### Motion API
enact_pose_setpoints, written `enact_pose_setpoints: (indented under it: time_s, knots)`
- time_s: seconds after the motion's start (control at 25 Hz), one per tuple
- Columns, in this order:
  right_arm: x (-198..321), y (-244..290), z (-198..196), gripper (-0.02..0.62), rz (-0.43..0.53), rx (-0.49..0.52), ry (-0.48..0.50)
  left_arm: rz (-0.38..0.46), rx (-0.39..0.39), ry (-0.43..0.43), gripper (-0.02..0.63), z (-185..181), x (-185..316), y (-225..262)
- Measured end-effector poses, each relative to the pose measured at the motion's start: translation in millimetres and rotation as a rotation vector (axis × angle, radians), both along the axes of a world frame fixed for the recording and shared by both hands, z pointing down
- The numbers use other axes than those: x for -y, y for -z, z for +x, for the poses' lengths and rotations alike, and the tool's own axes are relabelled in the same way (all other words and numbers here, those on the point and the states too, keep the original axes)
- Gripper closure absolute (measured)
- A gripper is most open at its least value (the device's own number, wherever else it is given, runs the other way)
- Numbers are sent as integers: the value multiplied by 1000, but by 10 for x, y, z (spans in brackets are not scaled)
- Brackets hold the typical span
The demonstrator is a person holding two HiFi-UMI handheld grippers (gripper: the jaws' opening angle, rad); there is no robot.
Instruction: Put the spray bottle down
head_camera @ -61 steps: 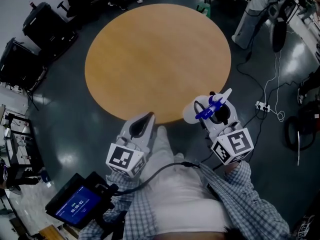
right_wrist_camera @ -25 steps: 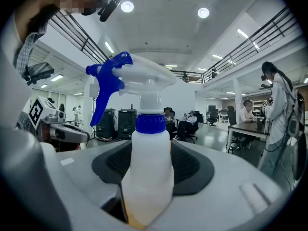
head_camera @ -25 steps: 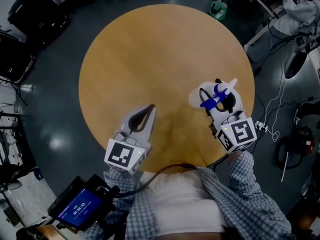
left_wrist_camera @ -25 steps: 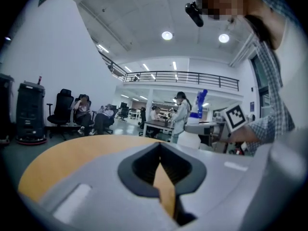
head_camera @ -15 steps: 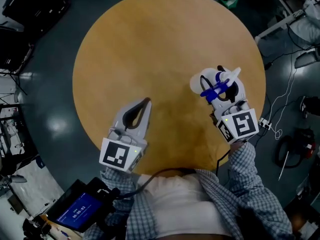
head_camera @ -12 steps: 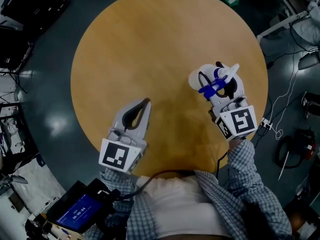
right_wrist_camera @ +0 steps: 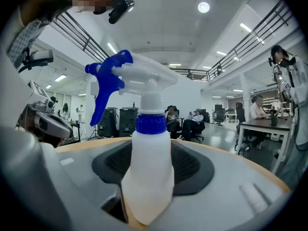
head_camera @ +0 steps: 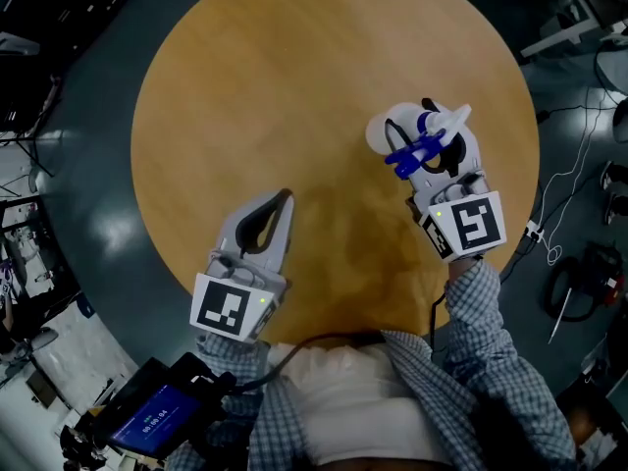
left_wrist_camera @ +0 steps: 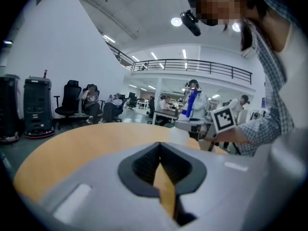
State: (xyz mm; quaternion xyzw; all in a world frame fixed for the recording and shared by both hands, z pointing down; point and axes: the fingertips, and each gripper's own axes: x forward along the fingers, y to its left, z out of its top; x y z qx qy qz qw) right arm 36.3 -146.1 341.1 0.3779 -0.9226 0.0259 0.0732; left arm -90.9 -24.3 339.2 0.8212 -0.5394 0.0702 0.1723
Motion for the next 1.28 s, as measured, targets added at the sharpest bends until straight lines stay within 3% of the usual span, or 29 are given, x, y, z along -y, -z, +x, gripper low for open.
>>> enact_pose_setpoints:
  time_s: [0.16,0.28,0.44,0.88,1.28]
  knots:
    - [-24,-14,-52,351,9,-18,18,-18,15,0,607,-16,-34,-52]
    - [5,-42,-76,351,8,-31,30,20,-14,-3,607,20,8,19]
    - [44,-100,-111,351,5,-42,34,1,8,1,607,-18,-44,-54]
    - [136,-254,-112,354,-23,-100,19,46,15,6,607,-8,-82,67]
    - [-342,3,90,324,-20,-110,-35,85,23,-13,607,29,-560,352]
